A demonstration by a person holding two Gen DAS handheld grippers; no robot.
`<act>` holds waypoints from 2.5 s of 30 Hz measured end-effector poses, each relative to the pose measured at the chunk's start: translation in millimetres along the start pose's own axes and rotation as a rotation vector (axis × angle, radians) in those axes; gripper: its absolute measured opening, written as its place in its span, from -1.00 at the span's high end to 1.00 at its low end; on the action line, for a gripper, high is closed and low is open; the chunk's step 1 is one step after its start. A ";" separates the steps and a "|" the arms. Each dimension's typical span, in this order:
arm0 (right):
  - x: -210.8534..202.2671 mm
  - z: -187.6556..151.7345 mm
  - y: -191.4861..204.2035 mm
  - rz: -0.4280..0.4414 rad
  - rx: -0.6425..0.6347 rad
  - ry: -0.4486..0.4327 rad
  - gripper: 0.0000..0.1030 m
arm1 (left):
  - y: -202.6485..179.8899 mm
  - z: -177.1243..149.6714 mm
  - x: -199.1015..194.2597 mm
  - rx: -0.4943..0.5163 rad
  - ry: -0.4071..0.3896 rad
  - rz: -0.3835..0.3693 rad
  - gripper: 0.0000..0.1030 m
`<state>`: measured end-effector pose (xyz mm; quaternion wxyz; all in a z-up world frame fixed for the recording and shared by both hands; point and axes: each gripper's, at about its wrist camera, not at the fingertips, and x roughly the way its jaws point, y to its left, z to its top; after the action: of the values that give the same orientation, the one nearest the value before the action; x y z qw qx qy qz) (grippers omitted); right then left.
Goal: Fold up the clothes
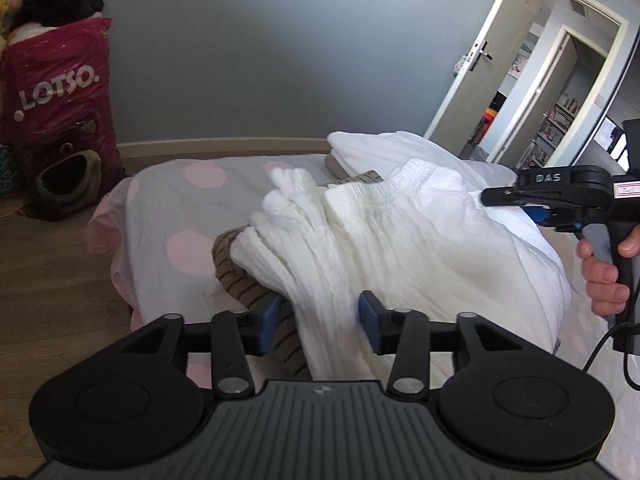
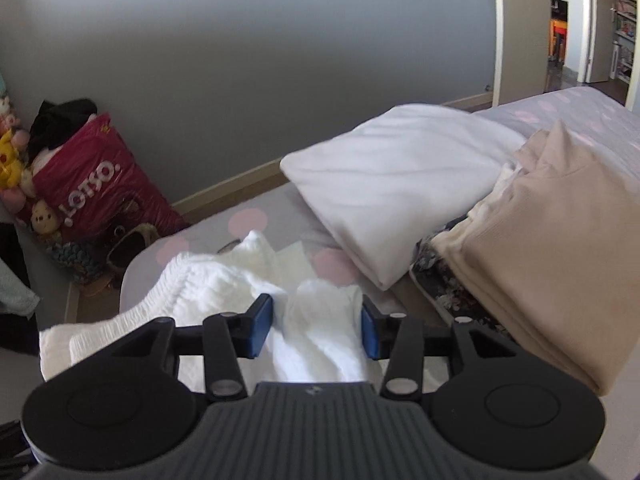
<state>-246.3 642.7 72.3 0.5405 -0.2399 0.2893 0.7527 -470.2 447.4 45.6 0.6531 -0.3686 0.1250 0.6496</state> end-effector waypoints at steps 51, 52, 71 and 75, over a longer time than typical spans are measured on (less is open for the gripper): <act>-181.1 -136.9 31.6 0.028 0.148 -0.226 -0.05 | -84.6 -13.9 -101.1 0.355 -0.260 0.065 -0.46; -190.8 -141.5 37.1 0.018 0.137 -0.233 -0.13 | -86.4 -17.6 -107.5 0.369 -0.279 0.080 -0.47; -277.5 -252.7 99.3 -0.169 0.174 -0.259 -0.48 | -84.1 -65.8 -145.8 0.449 -0.158 0.038 -0.50; -276.6 -262.1 107.5 -0.191 0.159 -0.259 -0.47 | -81.4 -75.0 -146.1 0.449 -0.142 0.042 -0.49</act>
<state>-252.9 247.1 89.6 0.6594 -0.1240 0.2519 0.6974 -388.2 298.0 113.2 0.7121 -0.1649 0.2279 0.6433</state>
